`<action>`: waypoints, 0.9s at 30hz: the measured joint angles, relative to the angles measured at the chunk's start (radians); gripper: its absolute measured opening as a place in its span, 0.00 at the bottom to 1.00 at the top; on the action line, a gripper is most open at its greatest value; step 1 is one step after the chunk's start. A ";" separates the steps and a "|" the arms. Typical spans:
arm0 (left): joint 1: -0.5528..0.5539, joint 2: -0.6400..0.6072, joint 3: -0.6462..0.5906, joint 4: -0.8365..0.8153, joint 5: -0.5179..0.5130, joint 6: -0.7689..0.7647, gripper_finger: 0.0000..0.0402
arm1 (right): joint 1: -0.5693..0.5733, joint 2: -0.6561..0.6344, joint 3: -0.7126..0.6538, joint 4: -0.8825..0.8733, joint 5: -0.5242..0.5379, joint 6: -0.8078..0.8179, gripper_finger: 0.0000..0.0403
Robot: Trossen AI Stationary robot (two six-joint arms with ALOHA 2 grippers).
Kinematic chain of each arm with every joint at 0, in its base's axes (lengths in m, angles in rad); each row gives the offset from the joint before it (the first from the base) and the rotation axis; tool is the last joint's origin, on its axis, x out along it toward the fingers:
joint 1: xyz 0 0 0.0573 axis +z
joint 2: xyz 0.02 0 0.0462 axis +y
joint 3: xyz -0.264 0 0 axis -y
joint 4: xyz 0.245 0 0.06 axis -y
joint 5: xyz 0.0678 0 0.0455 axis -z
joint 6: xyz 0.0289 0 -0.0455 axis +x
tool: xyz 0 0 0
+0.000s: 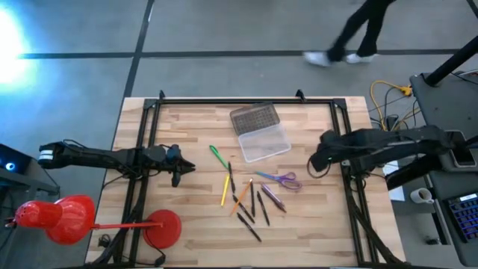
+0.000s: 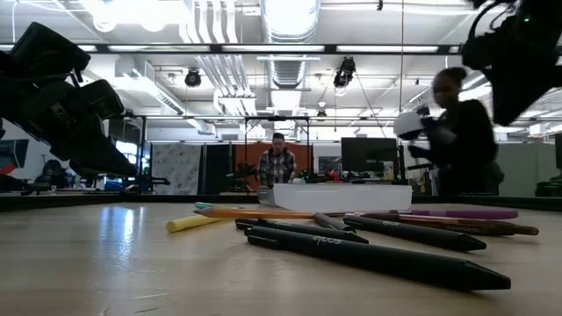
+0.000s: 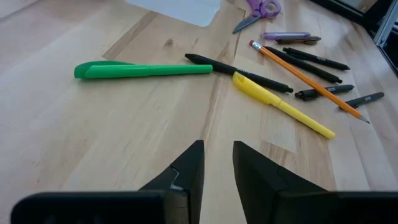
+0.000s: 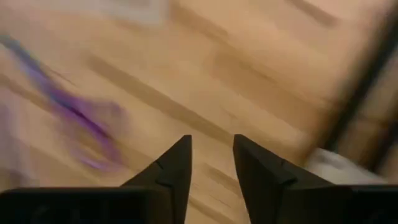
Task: Pick & place school supplies into a supply box
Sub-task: Put the purple scissors into the gray supply box
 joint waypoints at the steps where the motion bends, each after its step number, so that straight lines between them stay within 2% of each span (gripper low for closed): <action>1: 0.000 0.000 0.000 0.000 0.000 0.000 0.17 | 0.001 0.045 0.017 -0.028 -0.013 -0.056 0.30; 6: 0.000 0.000 0.000 0.000 0.000 0.000 0.17 | 0.003 0.217 0.045 0.062 -0.146 -0.347 0.33; 9: 0.000 0.000 0.000 0.000 0.000 0.000 0.17 | 0.014 0.309 0.037 0.078 -0.219 -0.423 0.33; 12: 0.000 0.000 0.000 0.000 0.000 0.000 0.17 | 0.063 0.362 0.035 0.155 -0.242 -0.479 0.33; 14: 0.000 0.000 0.000 0.000 0.000 0.000 0.17 | 0.104 0.375 0.038 0.234 -0.220 -0.517 0.32; 20: 0.000 0.000 0.000 0.000 0.000 0.000 0.17 | 0.201 0.436 0.033 0.311 0.035 -0.614 0.32; 23: 0.000 0.000 0.000 0.000 0.000 0.000 0.17 | 0.201 0.488 0.028 0.310 0.046 -0.650 0.33; 27: 0.000 0.000 0.000 0.000 0.000 0.000 0.17 | 0.208 0.523 0.037 0.344 0.045 -0.576 0.34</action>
